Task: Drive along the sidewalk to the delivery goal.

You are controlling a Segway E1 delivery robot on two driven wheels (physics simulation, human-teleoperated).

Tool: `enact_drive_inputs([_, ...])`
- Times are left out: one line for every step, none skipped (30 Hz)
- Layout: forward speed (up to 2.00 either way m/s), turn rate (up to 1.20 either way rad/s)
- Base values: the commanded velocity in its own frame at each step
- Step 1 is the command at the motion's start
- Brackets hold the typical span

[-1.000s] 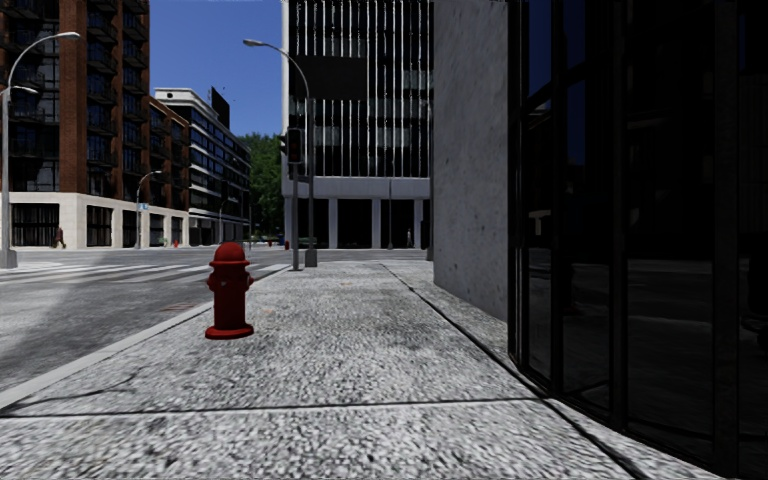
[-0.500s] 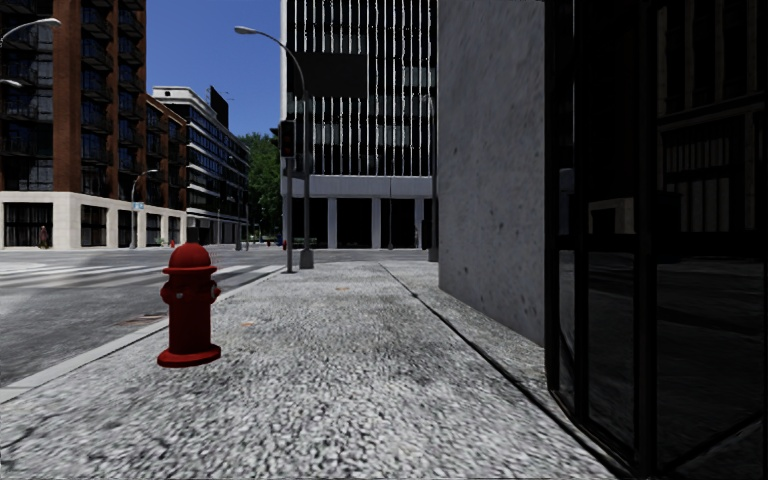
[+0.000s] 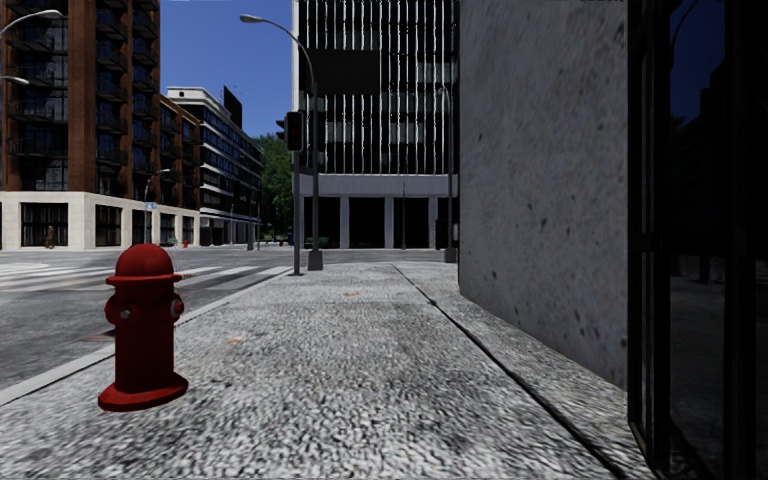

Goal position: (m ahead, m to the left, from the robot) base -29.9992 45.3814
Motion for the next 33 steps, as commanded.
enact_drive_inputs([1.31,0.00])
enact_drive_inputs([1.31,0.00])
enact_drive_inputs([1.31,0.00])
enact_drive_inputs([1.31,0.00])
enact_drive_inputs([1.31,0.00])
enact_drive_inputs([1.31,0.00])
enact_drive_inputs([1.31,0.00])
enact_drive_inputs([1.31,0.00])
enact_drive_inputs([1.31,0.00])
enact_drive_inputs([1.31,0.00])
enact_drive_inputs([1.31,0.00])
enact_drive_inputs([1.31,0.00])
enact_drive_inputs([1.31,0.00])
enact_drive_inputs([1.31,0.00])
enact_drive_inputs([1.31,0.00])
enact_drive_inputs([1.31,0.00])
enact_drive_inputs([1.31,0.00])
enact_drive_inputs([1.31,0.00])
enact_drive_inputs([1.31,0.00])
enact_drive_inputs([1.31,0.00])
enact_drive_inputs([1.31,0.00])
enact_drive_inputs([1.31,0.00])
enact_drive_inputs([1.31,0.00])
enact_drive_inputs([1.31,0.00])
enact_drive_inputs([1.31,0.00])
enact_drive_inputs([1.31,0.00])
enact_drive_inputs([1.31,0.00])
enact_drive_inputs([1.31,0.00])
enact_drive_inputs([1.31,0.00])
enact_drive_inputs([1.31,0.00])
enact_drive_inputs([1.31,0.00])
enact_drive_inputs([1.31,0.00])
enact_drive_inputs([1.31,0.00])
